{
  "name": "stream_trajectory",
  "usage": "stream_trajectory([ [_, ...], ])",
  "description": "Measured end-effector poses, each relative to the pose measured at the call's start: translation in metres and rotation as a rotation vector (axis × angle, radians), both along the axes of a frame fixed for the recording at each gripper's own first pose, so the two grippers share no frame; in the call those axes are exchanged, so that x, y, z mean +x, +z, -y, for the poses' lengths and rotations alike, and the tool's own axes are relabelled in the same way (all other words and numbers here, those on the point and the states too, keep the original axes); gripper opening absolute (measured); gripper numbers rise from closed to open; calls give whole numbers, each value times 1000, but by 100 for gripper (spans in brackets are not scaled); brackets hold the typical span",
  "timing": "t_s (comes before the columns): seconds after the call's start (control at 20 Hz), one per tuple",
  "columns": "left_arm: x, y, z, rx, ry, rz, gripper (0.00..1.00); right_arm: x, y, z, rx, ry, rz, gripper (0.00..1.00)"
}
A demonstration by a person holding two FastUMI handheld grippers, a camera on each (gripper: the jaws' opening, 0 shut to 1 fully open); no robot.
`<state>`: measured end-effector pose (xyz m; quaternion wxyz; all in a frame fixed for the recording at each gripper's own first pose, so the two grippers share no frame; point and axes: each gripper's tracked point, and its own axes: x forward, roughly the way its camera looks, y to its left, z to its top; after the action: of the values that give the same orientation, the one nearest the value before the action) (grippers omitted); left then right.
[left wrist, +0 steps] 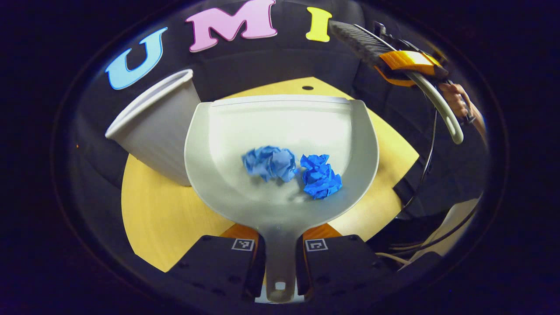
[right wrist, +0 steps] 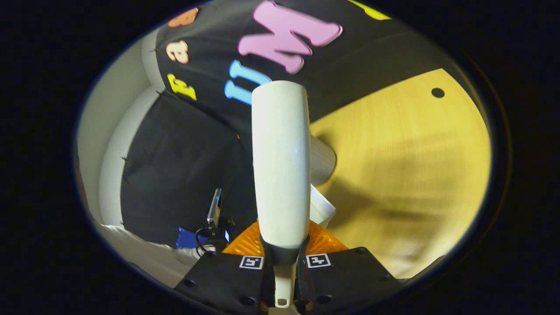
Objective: Pick up the small broom and dustpan from the desktop, sweep the trash into the dustpan with the broom, and then empty the trash into the garbage bin.
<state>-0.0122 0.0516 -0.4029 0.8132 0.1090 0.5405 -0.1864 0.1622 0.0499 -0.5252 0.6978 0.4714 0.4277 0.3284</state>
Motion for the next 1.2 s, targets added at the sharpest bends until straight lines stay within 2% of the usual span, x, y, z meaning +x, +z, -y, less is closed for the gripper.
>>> stream_trajectory([
  [0.1, 10, 24, -1, 4, 4, 110, 27, 0, -6, -8, 28, -84, 70, 20],
  [0.2, 11, 16, -13, 62, 5, 217, 26, -1, -20, -25, 24, -137, 159, 21],
  [0.3, 21, 17, -18, 172, -7, 328, 25, 2, -34, -45, 48, -159, 213, 21],
  [0.45, 28, 20, -37, 399, -5, 428, 24, 3, -34, -35, 90, -195, 240, 21],
  [0.6, 26, 23, -48, 618, -32, 437, 25, 2, -24, -33, 87, -207, 239, 21],
  [0.8, 19, 23, -61, 878, -171, 348, 25, 6, -26, -34, 58, -204, 225, 21],
  [1.0, 14, 11, -96, 1060, -320, 244, 25, 8, -29, -32, 46, -197, 199, 21],
  [1.2, 19, 19, -100, 1303, -567, 177, 25, 3, -37, -40, 33, -175, 187, 20],
])
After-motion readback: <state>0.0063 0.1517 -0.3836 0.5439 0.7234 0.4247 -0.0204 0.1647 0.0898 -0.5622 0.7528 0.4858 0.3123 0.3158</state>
